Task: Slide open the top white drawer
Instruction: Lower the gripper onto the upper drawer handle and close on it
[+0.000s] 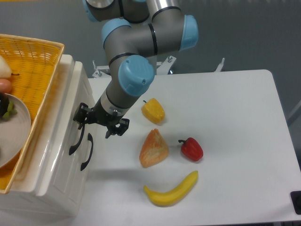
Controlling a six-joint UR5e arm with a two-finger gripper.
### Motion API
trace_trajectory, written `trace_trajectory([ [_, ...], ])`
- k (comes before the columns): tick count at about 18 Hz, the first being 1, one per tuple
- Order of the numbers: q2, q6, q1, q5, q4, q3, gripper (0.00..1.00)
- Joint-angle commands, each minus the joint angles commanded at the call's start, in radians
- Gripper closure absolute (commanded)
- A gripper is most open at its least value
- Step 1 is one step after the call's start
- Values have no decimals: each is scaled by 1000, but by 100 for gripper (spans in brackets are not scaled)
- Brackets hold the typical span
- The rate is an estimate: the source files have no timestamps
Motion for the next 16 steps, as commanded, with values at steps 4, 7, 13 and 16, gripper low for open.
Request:
trace_trajectory([
  [4, -2, 0, 2, -2, 3, 0, 17],
  [7, -5, 0, 2, -2, 5, 0, 18],
  [13, -8, 0, 2, -3, 6, 0, 21],
  [16, -8, 2, 2, -3, 6, 0, 22],
])
